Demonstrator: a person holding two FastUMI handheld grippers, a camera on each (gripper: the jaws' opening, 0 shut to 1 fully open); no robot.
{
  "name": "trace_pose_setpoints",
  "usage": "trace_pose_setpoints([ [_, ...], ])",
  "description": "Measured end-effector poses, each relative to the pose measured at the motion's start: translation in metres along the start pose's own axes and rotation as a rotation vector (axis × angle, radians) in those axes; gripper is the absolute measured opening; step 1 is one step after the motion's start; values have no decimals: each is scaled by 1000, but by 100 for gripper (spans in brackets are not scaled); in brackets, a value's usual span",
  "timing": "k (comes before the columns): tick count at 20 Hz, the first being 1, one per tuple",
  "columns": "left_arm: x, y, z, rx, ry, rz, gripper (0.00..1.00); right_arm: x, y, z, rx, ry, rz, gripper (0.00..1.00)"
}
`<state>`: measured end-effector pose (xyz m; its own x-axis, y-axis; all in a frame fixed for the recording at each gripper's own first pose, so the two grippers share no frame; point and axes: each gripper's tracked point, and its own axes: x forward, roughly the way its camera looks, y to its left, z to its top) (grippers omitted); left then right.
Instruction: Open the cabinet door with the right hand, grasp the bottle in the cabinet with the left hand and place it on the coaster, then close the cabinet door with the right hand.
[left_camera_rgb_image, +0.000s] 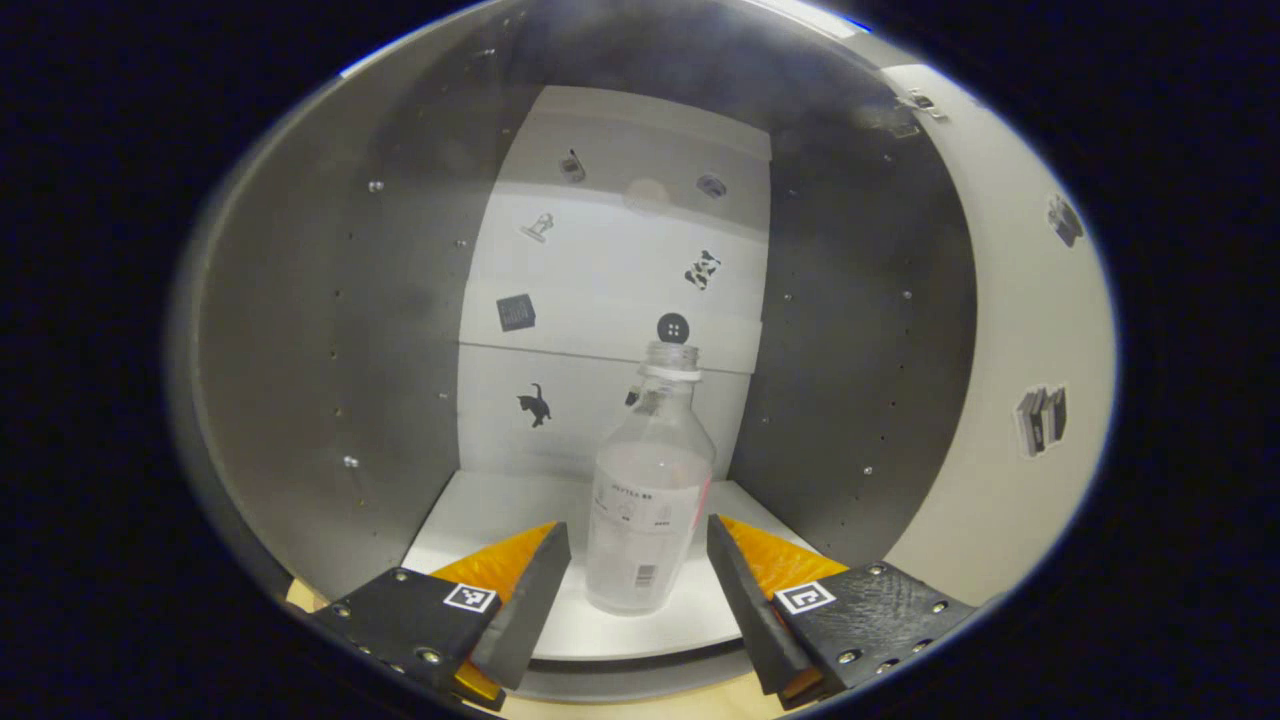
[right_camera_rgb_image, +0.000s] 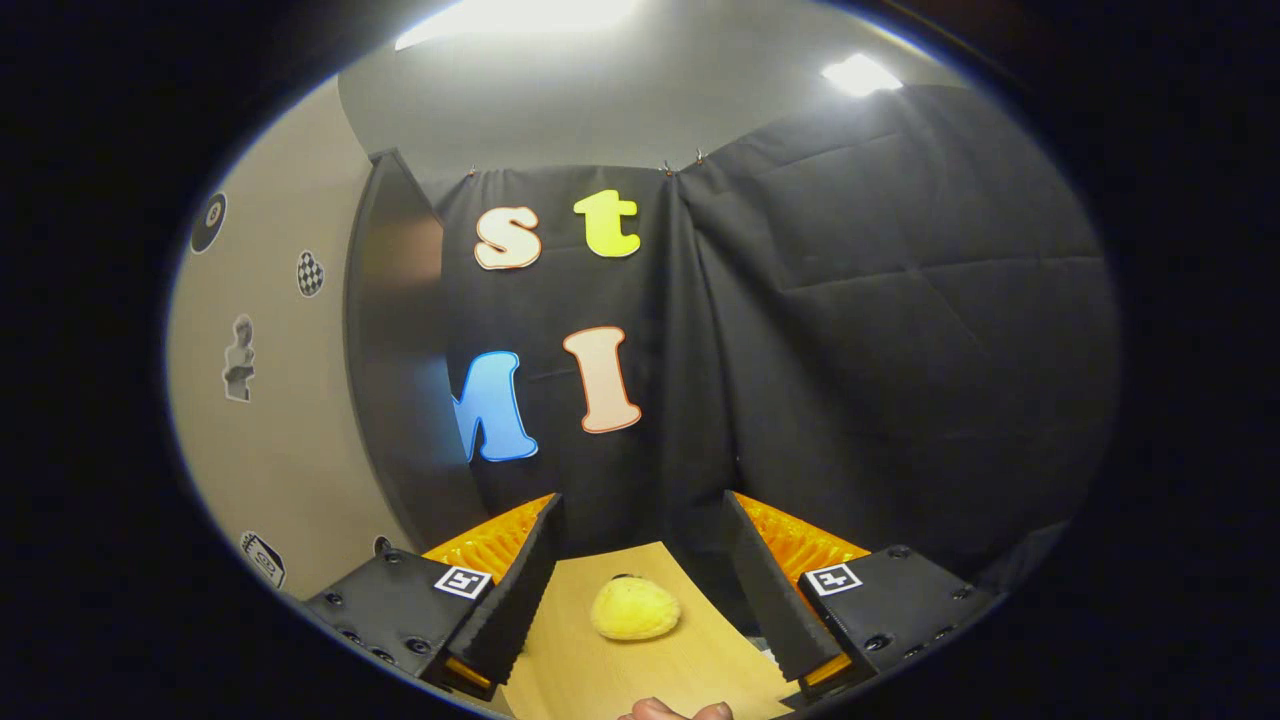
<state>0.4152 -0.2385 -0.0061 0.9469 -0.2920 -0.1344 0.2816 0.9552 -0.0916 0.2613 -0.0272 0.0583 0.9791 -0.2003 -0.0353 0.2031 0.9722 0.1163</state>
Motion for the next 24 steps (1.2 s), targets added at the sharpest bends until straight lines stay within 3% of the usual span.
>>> trace_pose_setpoints([
  [2,10,-1,0,-3,-5,-7,88,2,-1,-7,-18,22,-3,98],
  [4,18,-2,0,-2,-6,-12,82,4,0,-12,-26,40,-1,98],
  [6,26,-4,1,3,-14,-14,84,6,-1,-16,-20,55,-2,98],
  [7,29,-5,3,10,-17,-15,85,8,-2,-17,-15,60,-5,93],
  [17,43,-11,15,82,-51,7,85,16,-12,-32,4,112,-7,93],
  [18,42,-10,16,87,-48,18,84,16,-8,-34,9,123,6,98],
  [19,42,-11,16,95,-46,22,75,16,-5,-34,9,125,19,98],
  [24,20,-22,21,50,-56,4,72,23,-5,-39,-45,130,59,98],
])
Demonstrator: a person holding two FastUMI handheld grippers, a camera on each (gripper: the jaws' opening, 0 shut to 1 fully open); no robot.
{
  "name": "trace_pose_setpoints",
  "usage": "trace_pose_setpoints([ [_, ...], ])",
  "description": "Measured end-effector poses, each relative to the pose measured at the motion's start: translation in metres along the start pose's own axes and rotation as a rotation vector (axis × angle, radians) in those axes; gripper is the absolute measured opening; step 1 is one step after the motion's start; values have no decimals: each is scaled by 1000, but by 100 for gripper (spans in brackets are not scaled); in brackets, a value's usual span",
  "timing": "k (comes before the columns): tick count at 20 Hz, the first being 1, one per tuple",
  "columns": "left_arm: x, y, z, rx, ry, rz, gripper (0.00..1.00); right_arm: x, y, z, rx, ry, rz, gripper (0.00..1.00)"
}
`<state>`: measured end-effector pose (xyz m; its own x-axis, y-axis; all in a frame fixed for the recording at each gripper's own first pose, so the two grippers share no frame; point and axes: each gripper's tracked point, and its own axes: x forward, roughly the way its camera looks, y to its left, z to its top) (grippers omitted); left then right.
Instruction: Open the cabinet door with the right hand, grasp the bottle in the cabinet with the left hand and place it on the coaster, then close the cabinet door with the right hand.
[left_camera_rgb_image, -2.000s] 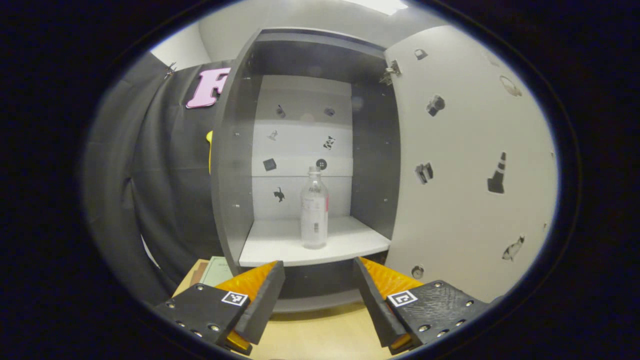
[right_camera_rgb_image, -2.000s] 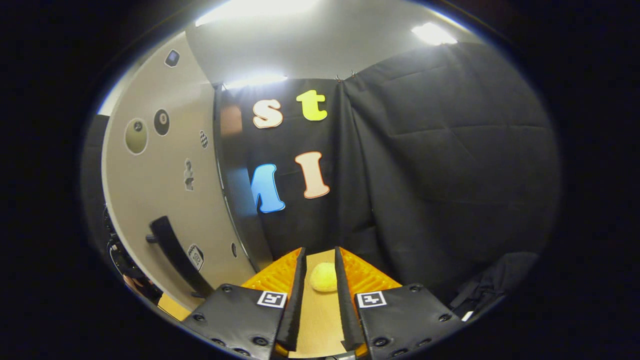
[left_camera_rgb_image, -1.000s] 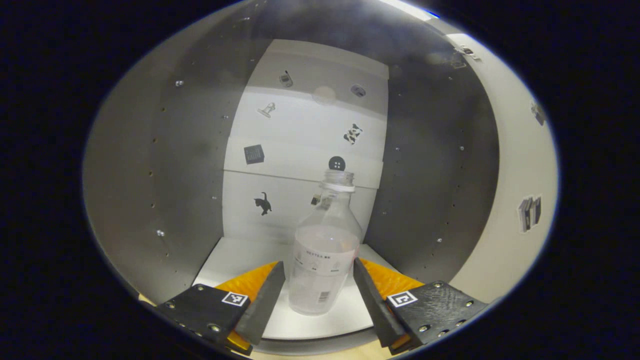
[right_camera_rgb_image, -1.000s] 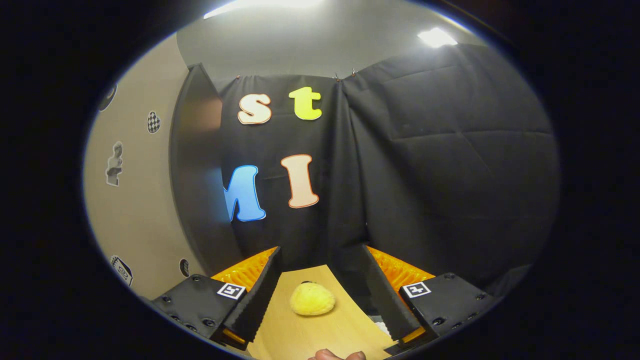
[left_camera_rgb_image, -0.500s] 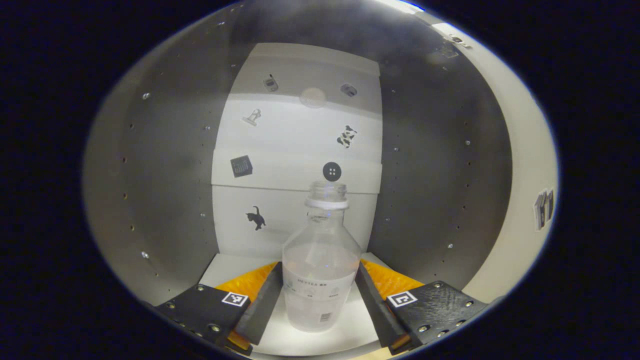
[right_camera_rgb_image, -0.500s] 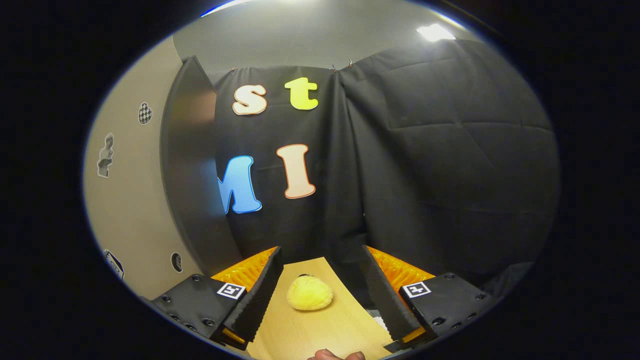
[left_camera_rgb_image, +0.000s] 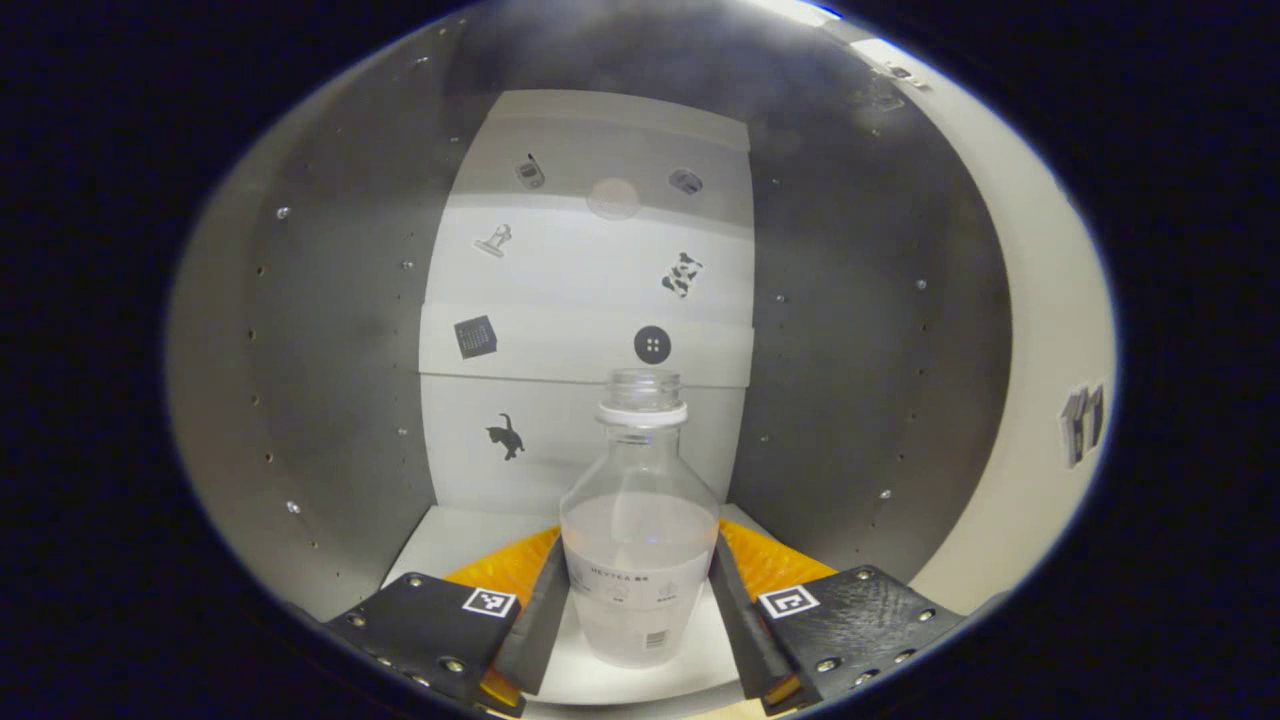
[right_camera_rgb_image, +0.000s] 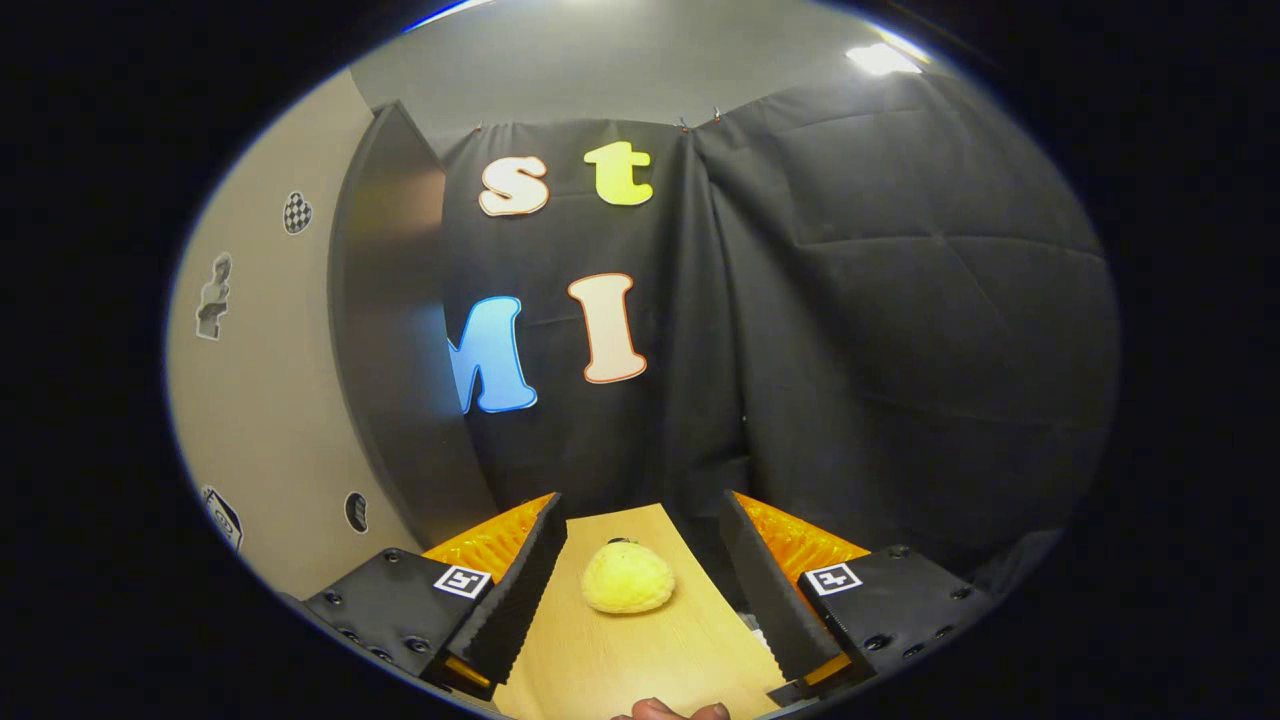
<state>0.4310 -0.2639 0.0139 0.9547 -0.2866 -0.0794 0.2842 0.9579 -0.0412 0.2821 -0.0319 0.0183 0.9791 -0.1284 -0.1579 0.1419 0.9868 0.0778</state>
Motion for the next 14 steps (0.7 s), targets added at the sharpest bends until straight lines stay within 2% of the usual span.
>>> trace_pose_setpoints([
  [4,-41,-2,26,-11,-78,-3,73,9,6,-2,-46,-14,54,98],
  [6,-67,-1,39,21,-110,6,71,9,12,-1,-44,-18,89,98],
  [7,-82,1,45,44,-125,19,71,6,16,2,-34,-24,106,93],
  [8,-97,3,50,66,-139,28,71,2,18,5,-21,-33,117,93],
  [10,-130,8,55,93,-153,40,72,-9,24,9,-4,-60,127,93],
  [11,-147,10,55,89,-149,40,72,-15,27,11,0,-70,130,98],
  [12,-163,13,51,79,-141,41,72,-22,31,8,2,-72,131,93],
  [14,-196,26,43,70,-132,53,71,-35,35,5,5,-65,123,92],
])
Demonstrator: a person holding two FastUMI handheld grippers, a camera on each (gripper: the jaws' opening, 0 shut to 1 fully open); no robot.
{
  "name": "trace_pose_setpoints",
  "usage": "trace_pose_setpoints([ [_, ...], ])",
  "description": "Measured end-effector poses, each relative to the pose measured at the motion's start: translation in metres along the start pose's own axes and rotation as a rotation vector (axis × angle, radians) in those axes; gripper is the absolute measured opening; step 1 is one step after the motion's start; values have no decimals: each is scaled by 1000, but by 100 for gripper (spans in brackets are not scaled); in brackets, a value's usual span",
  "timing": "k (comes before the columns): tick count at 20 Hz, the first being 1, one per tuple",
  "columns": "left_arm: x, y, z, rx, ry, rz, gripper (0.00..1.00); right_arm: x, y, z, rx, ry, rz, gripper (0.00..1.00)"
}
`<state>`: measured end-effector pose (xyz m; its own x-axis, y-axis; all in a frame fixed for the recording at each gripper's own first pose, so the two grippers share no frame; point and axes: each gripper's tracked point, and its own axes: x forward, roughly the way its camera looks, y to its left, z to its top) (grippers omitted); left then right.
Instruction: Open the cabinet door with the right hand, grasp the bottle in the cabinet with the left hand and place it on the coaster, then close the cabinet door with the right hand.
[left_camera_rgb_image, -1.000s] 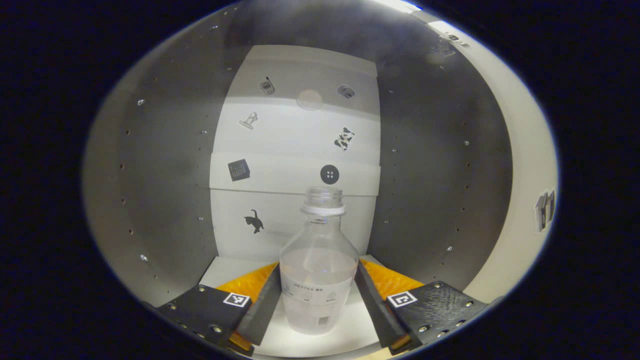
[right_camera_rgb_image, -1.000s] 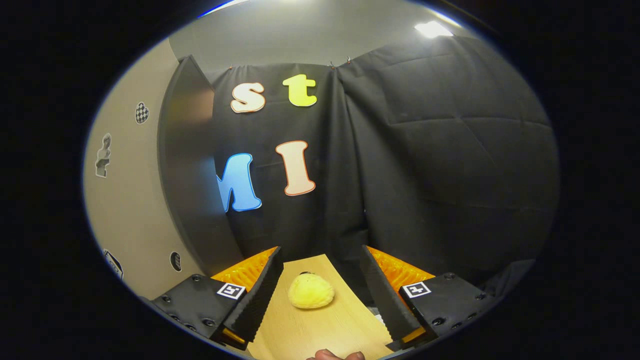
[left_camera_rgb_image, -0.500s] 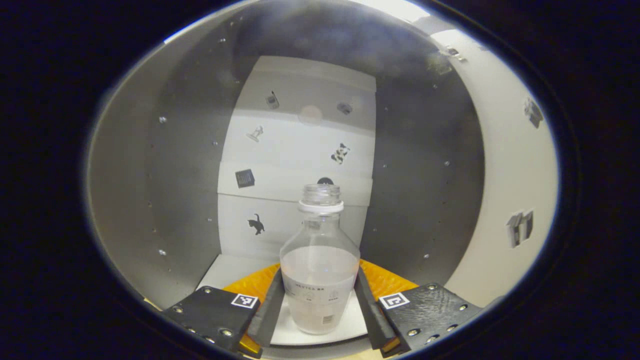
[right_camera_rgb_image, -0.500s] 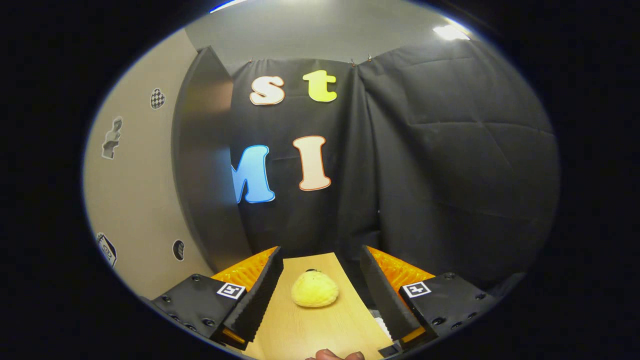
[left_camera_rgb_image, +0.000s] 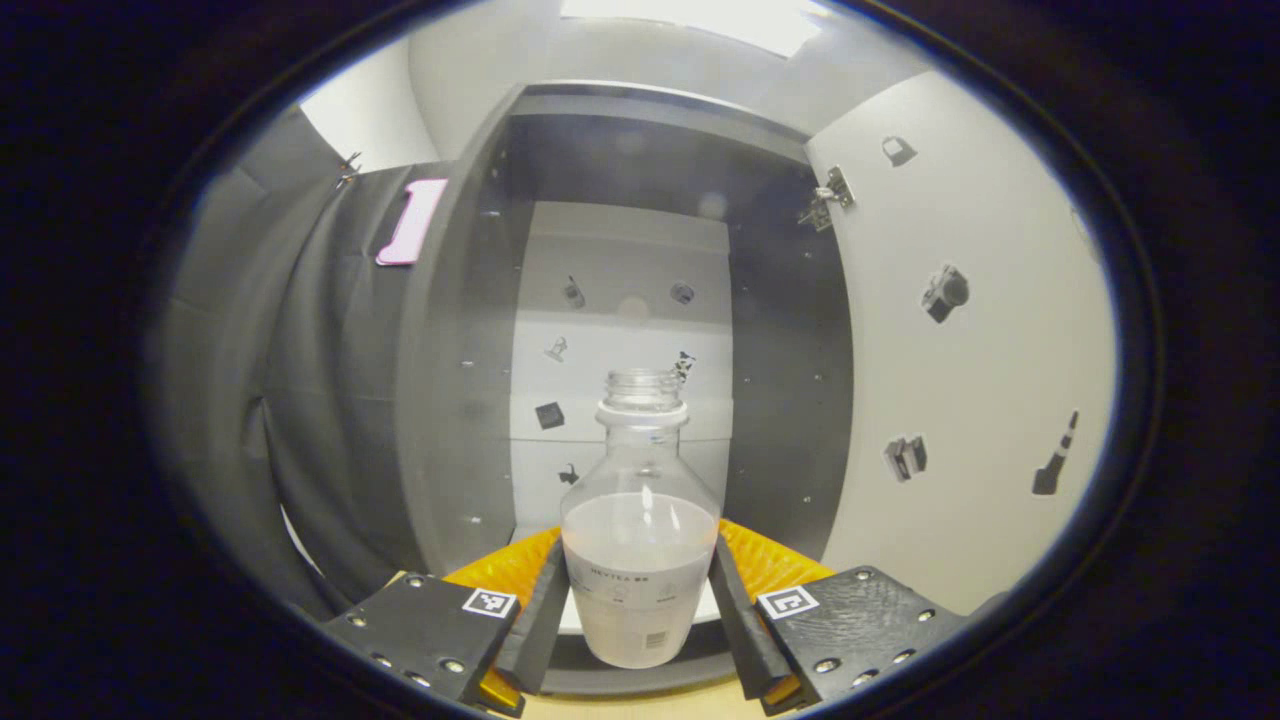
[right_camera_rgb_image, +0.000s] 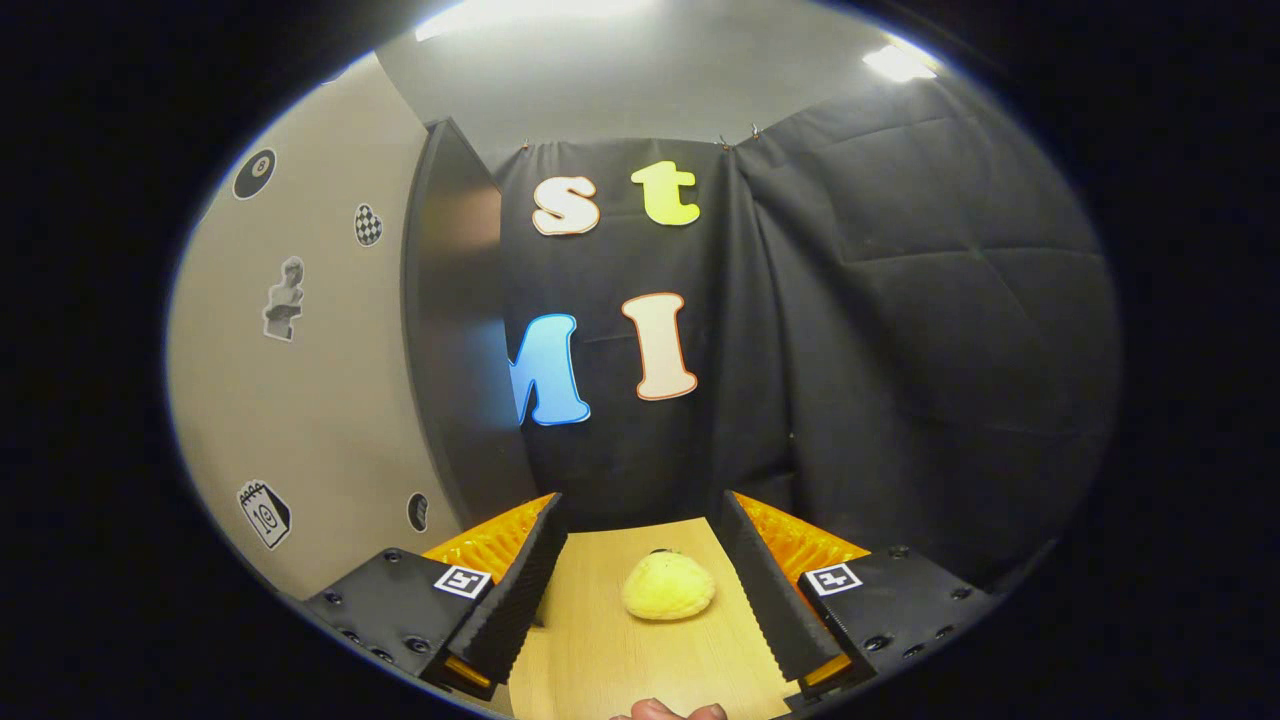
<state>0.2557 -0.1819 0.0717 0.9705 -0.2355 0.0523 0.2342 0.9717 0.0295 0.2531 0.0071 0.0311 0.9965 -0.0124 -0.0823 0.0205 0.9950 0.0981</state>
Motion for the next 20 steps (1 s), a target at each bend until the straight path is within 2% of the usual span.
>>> trace_pose_setpoints([
  [1,-17,9,-5,8,9,14,71,-6,4,1,3,-5,3,93],
  [2,-33,19,-13,22,19,29,71,-13,8,0,7,-6,-1,98],
  [6,-89,57,-59,84,52,109,70,-37,22,-4,40,-19,-4,98],
  [9,-121,83,-113,153,85,175,70,-53,29,-14,35,-13,-9,98],
  [15,-170,94,-230,98,162,204,73,-72,44,-24,88,-5,-2,98],
  [16,-175,91,-248,105,174,202,71,-73,49,-20,93,-25,21,93],
  [17,-177,88,-265,111,187,196,73,-74,51,-17,98,-37,36,98],
  [20,-193,62,-313,107,216,150,73,-78,46,-9,125,-84,21,98],
])
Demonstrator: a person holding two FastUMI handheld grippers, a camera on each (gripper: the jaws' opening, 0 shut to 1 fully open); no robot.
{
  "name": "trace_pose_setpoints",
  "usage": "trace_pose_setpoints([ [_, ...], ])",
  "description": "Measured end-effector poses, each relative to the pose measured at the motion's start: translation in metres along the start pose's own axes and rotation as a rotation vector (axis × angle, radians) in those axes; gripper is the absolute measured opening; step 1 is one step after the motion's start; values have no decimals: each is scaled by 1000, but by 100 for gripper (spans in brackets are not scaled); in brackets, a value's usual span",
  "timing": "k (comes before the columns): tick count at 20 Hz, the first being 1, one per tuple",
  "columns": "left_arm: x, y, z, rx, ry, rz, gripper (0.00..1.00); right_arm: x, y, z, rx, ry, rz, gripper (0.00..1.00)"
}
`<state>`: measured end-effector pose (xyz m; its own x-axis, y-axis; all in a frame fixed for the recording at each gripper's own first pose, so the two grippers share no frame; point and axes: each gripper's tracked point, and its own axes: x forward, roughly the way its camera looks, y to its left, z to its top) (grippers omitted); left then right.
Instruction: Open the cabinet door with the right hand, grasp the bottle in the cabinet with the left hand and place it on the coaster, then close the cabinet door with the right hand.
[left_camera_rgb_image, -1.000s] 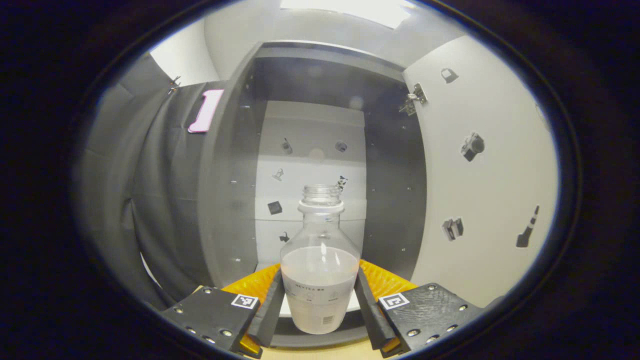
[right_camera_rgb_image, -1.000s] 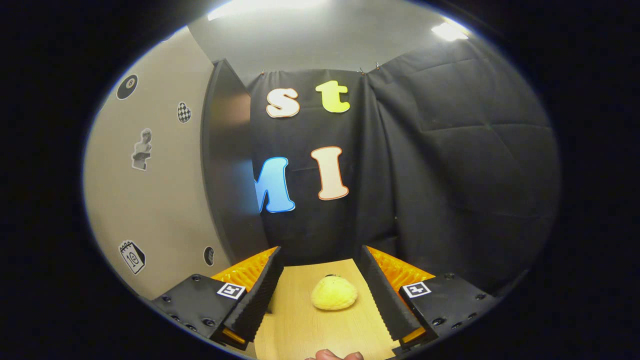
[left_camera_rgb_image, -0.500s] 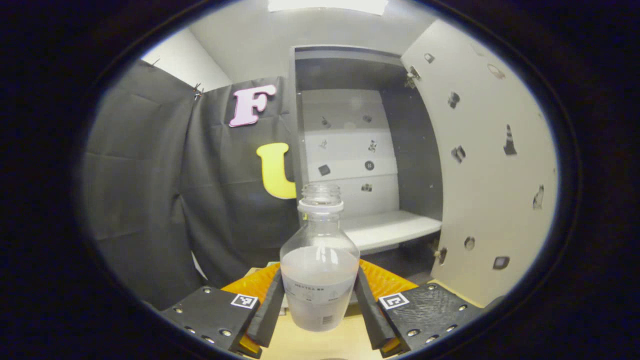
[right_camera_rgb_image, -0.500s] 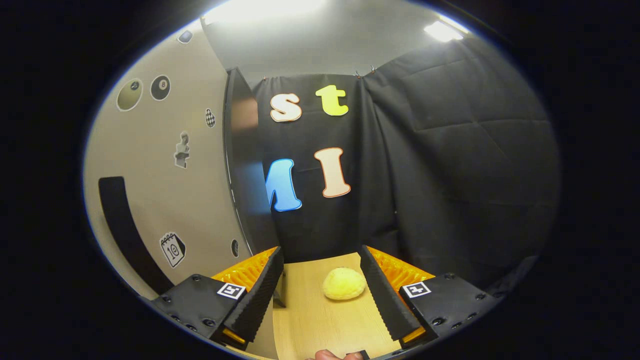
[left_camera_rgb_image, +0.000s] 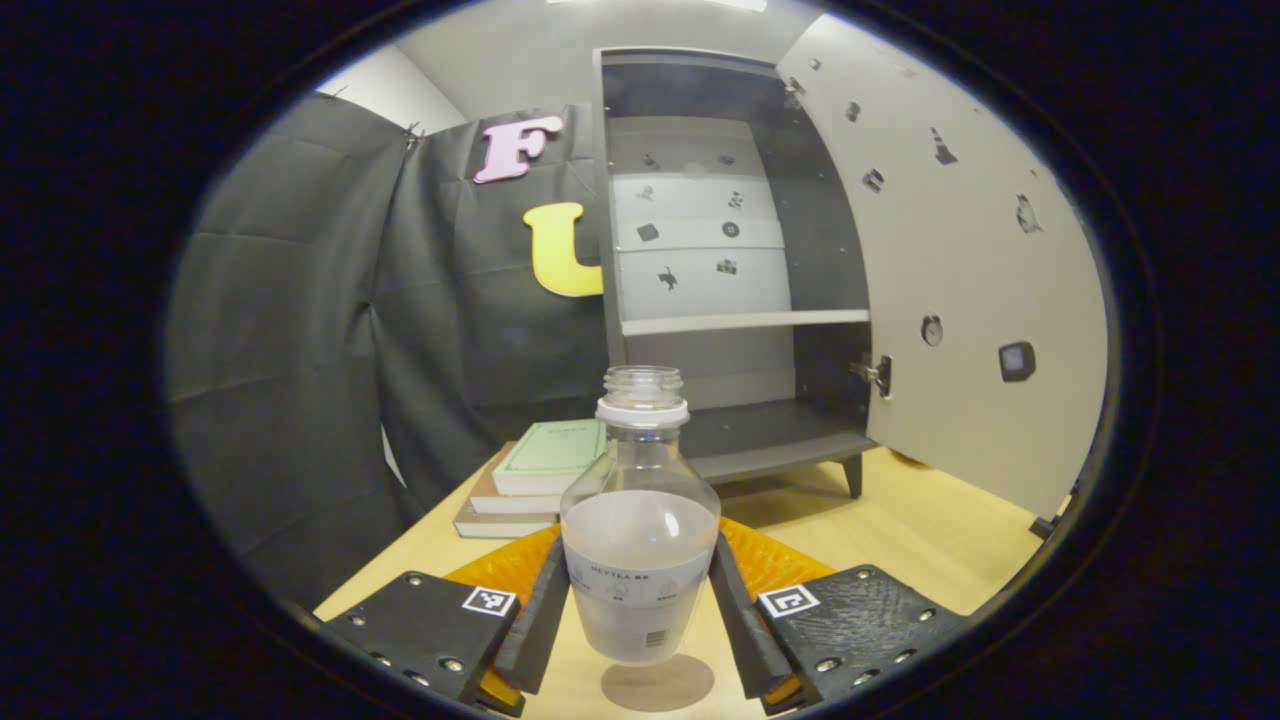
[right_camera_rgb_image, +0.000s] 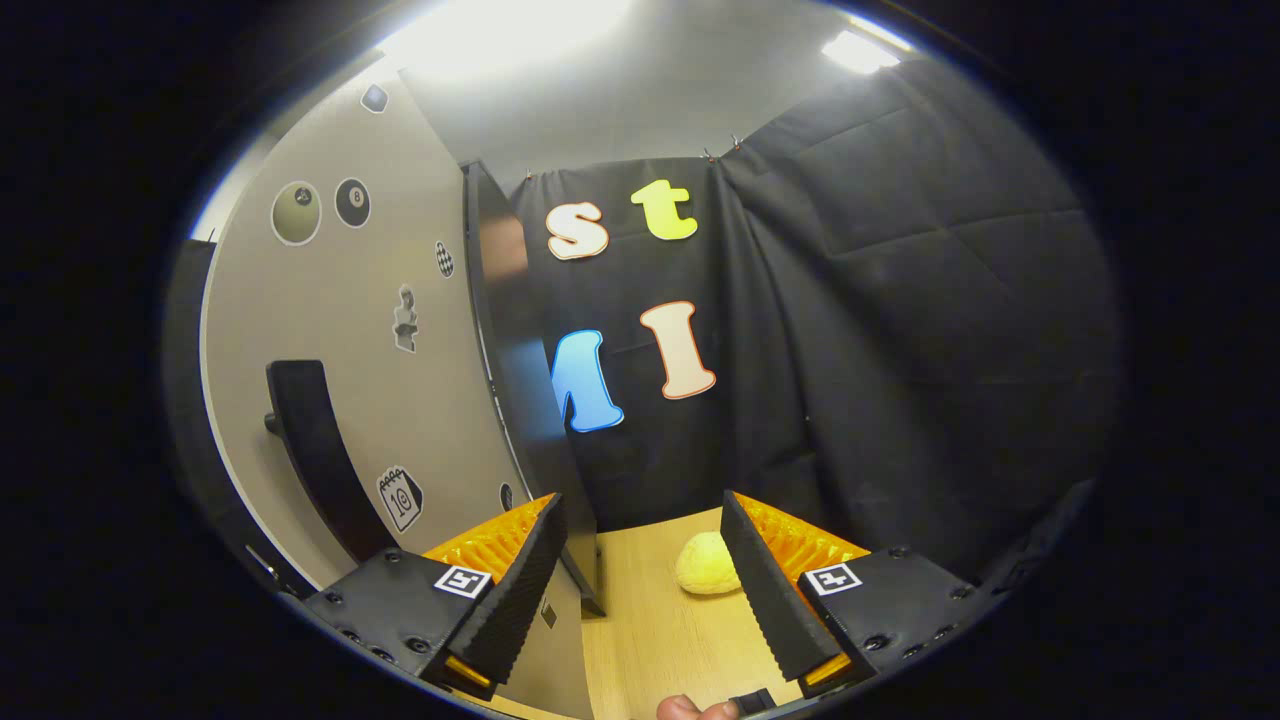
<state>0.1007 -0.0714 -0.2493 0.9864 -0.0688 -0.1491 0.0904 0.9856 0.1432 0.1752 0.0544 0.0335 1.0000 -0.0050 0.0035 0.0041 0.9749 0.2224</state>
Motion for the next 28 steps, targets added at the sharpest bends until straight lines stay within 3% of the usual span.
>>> trace_pose_setpoints([
  [4,-7,-17,-33,-25,27,3,73,-3,6,17,-60,-110,-2,98],
  [7,-9,-18,-42,-58,4,9,73,-4,1,18,-129,-131,-32,98],
  [13,-20,4,-75,-126,24,98,73,-4,-22,2,-42,-58,-96,98],
  [15,-21,-2,-74,-127,5,79,73,-2,-27,-11,-20,-14,-101,98],
  [18,-18,-10,-96,-102,48,63,73,-5,-36,-24,-90,4,-121,98],
  [21,-22,-9,-90,-104,38,62,74,-9,-34,-32,-128,13,-109,98],
  [26,-23,-13,-87,-97,53,43,72,-9,-33,-41,-108,30,-105,98],
  [28,-30,-18,-73,-92,28,24,77,-7,-32,-44,-117,39,-100,98],
])
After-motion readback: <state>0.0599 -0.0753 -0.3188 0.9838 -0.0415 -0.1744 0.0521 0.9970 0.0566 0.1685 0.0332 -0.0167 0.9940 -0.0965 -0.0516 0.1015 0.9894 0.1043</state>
